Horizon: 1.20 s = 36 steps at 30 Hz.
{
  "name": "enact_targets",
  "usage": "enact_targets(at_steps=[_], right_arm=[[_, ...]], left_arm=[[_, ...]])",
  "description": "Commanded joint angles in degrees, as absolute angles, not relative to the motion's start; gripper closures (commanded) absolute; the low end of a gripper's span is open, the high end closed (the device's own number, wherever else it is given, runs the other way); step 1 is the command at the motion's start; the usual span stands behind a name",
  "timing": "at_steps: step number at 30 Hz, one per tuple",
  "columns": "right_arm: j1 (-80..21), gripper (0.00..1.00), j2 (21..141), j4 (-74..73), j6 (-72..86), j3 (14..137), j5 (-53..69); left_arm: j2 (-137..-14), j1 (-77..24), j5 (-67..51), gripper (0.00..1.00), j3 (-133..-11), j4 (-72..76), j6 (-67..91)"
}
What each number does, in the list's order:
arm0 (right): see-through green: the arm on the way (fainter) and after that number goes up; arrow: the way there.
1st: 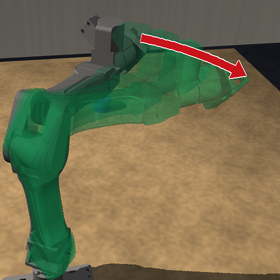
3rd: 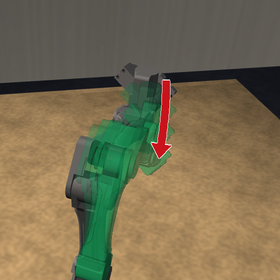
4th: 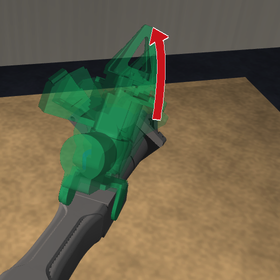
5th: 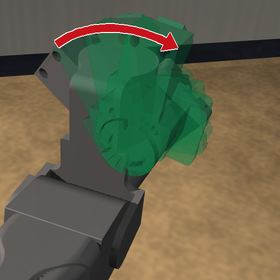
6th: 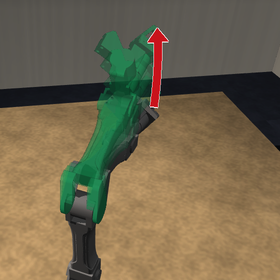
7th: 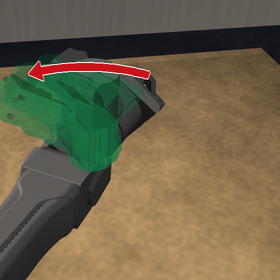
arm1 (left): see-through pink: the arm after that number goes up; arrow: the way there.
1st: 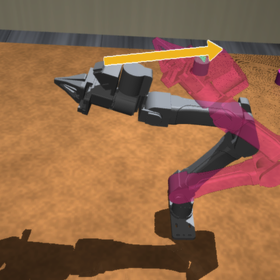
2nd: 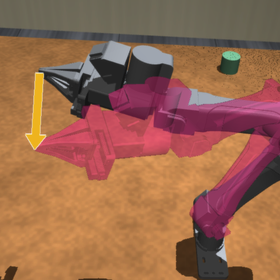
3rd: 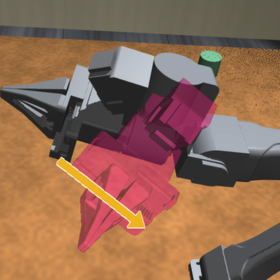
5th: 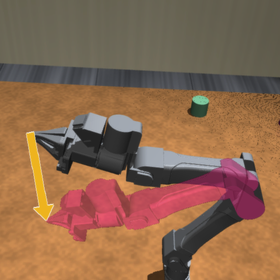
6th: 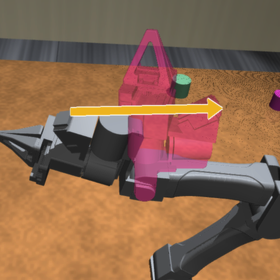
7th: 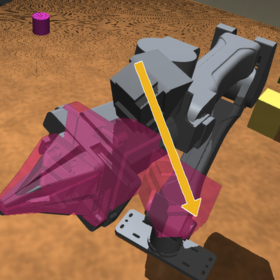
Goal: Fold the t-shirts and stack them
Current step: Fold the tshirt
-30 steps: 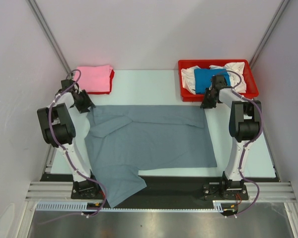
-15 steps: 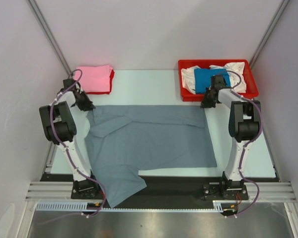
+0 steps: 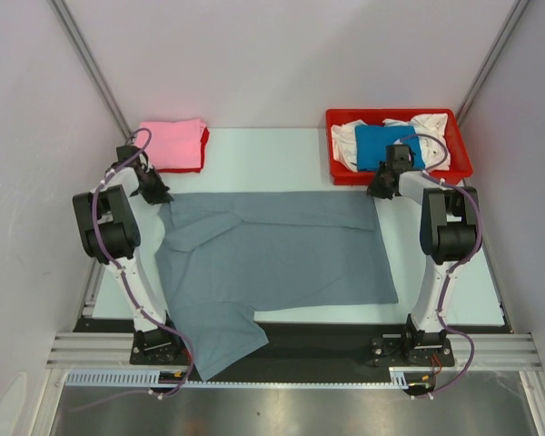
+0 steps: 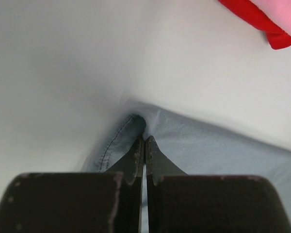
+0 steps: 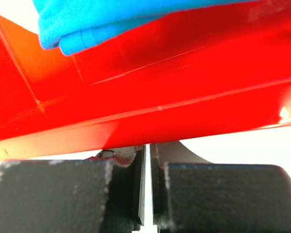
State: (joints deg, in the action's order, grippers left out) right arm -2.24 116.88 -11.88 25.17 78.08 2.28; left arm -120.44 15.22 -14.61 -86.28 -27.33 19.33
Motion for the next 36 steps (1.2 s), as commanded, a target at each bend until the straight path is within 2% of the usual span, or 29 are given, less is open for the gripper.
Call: enact_targets(at_steps=[1,13,14,15,17,20,36], right_arm=[[-0.88,1.00,114.52,-2.90,28.21,78.92,-1.06],[3.25,1.00,113.47,4.39,35.77,74.97,8.08],[3.25,0.99,113.64,4.13,35.60,75.14,8.35],[3.25,0.91,114.16,3.35,35.07,75.32,8.61],[3.34,0.83,114.96,2.20,34.72,76.29,9.84],[3.16,0.75,115.31,0.79,34.19,76.55,10.28],[0.53,0.74,110.57,-1.93,31.64,72.42,10.81]], left_arm=[[-120.15,14.94,-13.18,1.00,-86.92,-27.07,18.02],[-120.41,14.94,-12.57,1.00,-87.27,-26.98,17.75],[-120.41,14.94,-12.66,1.00,-87.28,-27.07,17.75],[-120.41,14.94,-12.74,1.00,-87.19,-26.90,17.84],[-120.50,14.94,-13.00,1.00,-87.27,-26.81,18.02],[-120.59,14.94,-13.10,1.00,-87.54,-26.98,17.93],[-120.94,14.94,-13.27,1.00,-88.07,-27.33,17.93]])
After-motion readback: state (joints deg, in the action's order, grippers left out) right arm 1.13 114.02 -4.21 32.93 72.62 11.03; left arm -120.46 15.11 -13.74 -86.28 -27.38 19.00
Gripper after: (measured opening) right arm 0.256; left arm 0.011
